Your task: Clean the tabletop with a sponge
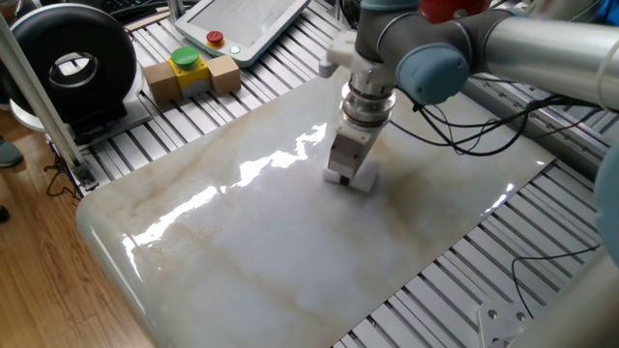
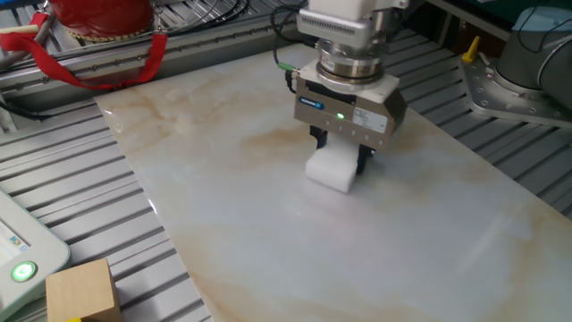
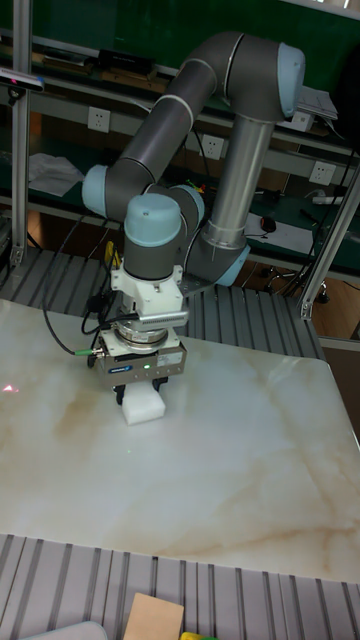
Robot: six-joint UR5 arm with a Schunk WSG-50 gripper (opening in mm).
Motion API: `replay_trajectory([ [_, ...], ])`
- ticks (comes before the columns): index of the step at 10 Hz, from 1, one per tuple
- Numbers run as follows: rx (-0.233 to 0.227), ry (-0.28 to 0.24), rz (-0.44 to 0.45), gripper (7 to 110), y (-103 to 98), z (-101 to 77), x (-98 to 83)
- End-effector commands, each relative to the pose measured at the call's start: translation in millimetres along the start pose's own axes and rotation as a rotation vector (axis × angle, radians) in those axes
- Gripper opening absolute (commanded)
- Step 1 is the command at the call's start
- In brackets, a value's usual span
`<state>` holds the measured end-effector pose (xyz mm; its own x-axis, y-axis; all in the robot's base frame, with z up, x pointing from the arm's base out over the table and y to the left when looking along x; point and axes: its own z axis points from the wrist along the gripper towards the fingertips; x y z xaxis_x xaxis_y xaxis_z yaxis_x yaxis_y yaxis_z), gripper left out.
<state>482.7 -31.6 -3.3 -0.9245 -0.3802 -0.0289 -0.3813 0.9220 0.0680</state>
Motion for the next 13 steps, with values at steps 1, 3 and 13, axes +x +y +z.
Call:
replay_trajectory([
  [1, -0.009, -0.001, -0.025, 7, -21.7, -3.2, 6.8],
  [3, -0.004, -0.002, -0.048, 7, -37.4, 1.0, 10.3],
  [13, -0.013, 0.0, -0.082, 7, -69.1, -4.0, -1.8],
])
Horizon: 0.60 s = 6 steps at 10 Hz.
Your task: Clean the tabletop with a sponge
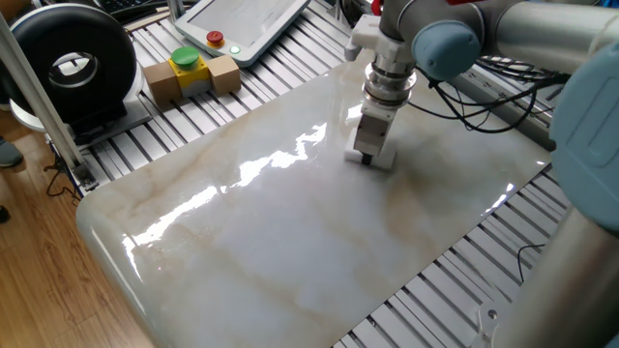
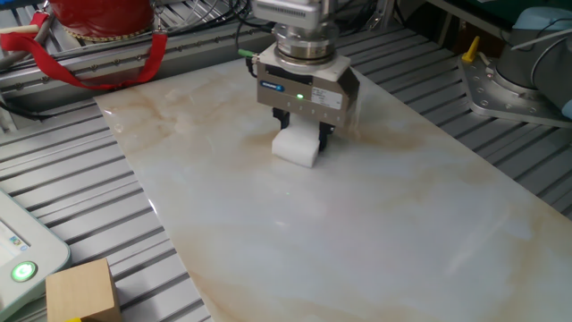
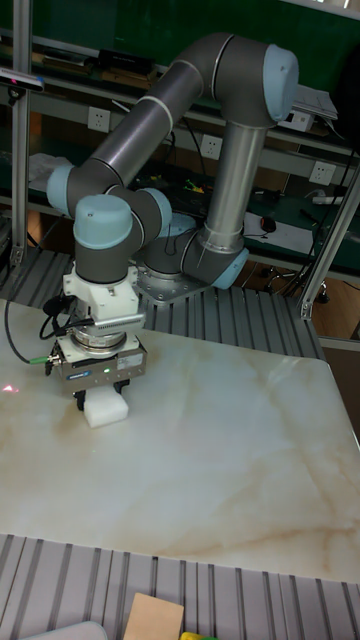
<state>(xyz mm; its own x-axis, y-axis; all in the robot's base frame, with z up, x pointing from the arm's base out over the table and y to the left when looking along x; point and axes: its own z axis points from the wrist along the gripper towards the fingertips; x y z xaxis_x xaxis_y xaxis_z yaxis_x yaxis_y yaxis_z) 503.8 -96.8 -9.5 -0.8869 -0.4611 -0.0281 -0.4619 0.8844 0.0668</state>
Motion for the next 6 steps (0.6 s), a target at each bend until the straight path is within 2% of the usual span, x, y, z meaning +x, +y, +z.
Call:
replay_trajectory([
  [1, -0.011, -0.002, 0.007, 7, -0.5, -10.8, -11.3],
  [2, -0.02, 0.0, 0.013, 7, 6.7, -16.6, -19.8],
  [4, -0.044, 0.006, 0.052, 7, 34.3, -32.0, -33.2],
  [5, -0.035, 0.017, 0.07, 7, 46.6, -46.0, -33.6],
  [6, -0.015, 0.006, 0.068, 7, 59.9, -61.6, -35.5],
])
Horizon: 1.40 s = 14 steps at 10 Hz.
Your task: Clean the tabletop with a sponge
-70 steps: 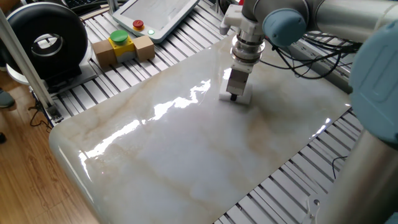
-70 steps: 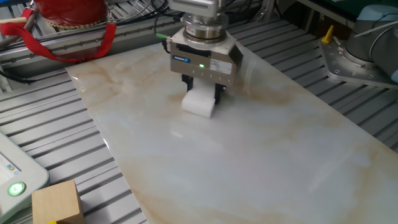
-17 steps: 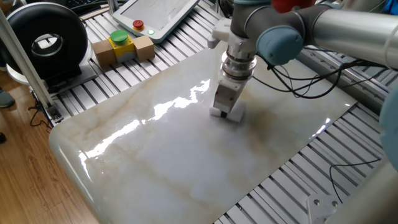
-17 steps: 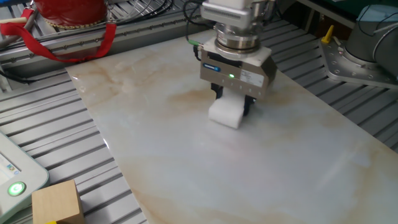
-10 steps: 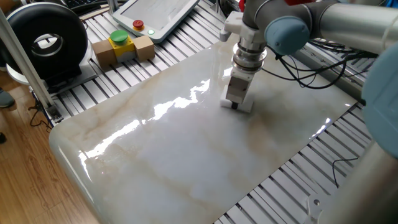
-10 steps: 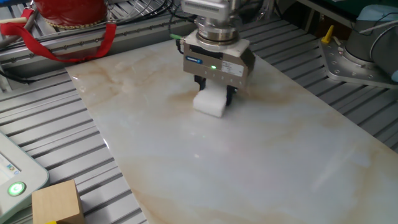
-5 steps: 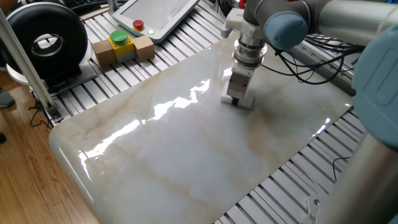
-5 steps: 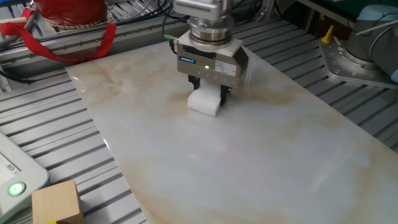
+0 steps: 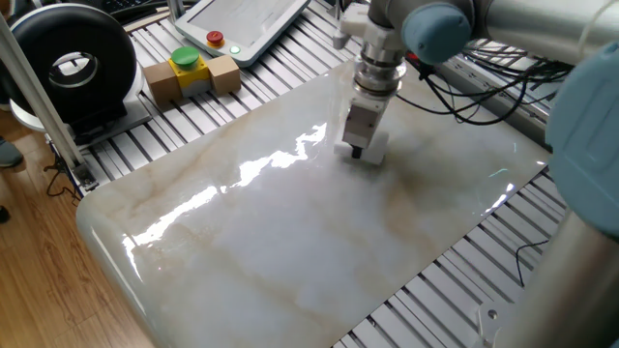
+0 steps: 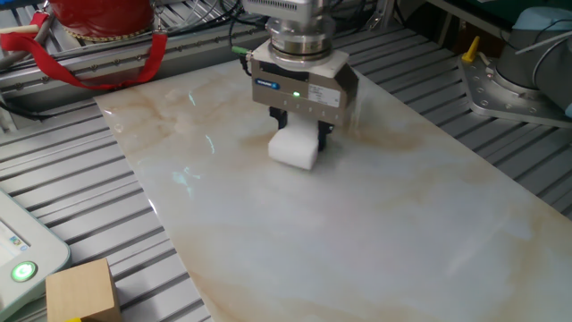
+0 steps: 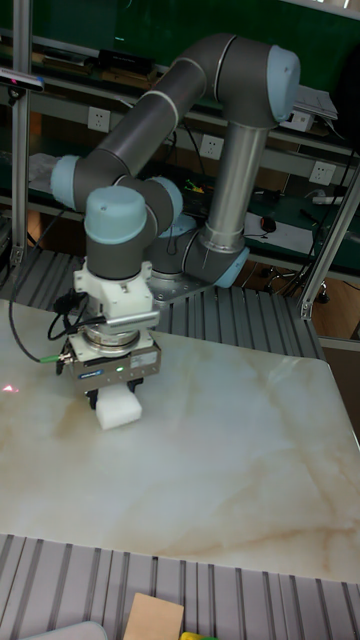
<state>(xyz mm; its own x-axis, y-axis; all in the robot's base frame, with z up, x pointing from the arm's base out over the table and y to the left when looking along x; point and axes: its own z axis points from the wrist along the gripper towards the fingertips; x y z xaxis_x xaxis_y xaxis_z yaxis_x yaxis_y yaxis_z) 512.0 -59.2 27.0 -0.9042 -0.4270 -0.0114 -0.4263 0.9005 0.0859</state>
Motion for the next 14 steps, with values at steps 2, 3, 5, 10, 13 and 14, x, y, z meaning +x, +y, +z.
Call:
replay_trajectory([
  [2, -0.034, -0.022, 0.049, 7, 65.1, -44.7, -7.8],
  [3, -0.054, -0.026, 0.07, 7, 82.0, -49.7, -5.5],
  [5, -0.059, -0.039, 0.106, 7, 100.5, -56.8, -4.3],
  [10, -0.049, -0.048, 0.121, 7, 102.6, -57.7, -1.1],
  [13, 0.085, -0.08, 0.048, 7, 64.1, -59.6, -5.2],
  [14, 0.117, -0.094, 0.019, 7, 51.6, -62.5, -7.1],
])
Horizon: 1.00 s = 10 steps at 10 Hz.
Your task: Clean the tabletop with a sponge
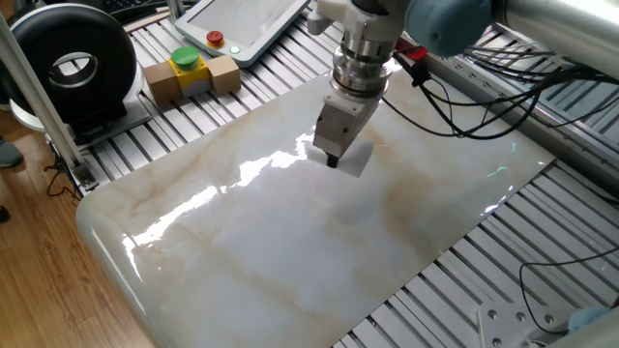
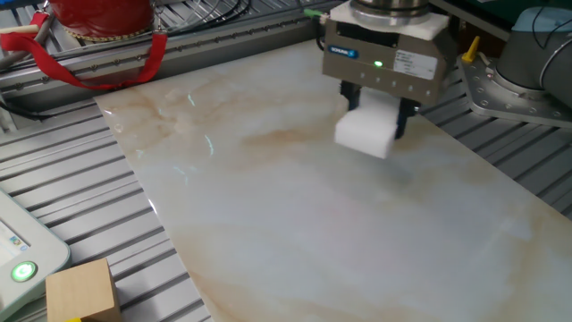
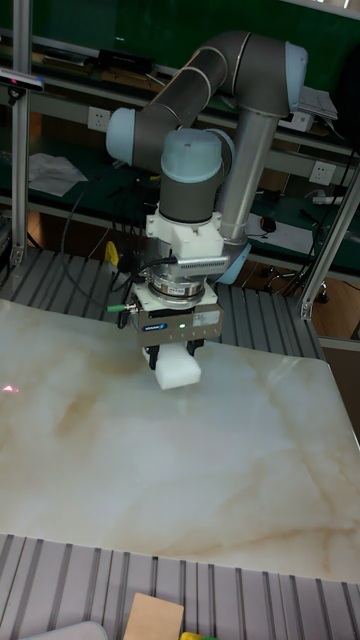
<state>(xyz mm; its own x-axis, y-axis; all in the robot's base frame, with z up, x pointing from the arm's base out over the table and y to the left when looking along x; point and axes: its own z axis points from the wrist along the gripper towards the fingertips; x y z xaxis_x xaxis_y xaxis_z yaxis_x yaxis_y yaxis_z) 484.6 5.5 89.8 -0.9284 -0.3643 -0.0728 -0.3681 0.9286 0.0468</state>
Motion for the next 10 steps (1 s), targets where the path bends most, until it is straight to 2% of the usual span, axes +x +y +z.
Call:
replay_trajectory([
  [1, 0.089, -0.051, -0.07, 7, -31.4, -7.8, -7.5],
  [3, 0.087, -0.065, -0.081, 7, -39.7, -13.0, -5.3],
  [5, 0.134, -0.026, -0.101, 7, -50.5, -14.5, 3.4],
  [6, 0.143, -0.016, -0.109, 7, -50.6, -13.6, 4.0],
  [8, 0.103, -0.005, -0.108, 7, -40.1, -10.8, 4.1],
  [10, 0.084, 0.016, -0.109, 7, -36.8, -8.8, 6.0],
])
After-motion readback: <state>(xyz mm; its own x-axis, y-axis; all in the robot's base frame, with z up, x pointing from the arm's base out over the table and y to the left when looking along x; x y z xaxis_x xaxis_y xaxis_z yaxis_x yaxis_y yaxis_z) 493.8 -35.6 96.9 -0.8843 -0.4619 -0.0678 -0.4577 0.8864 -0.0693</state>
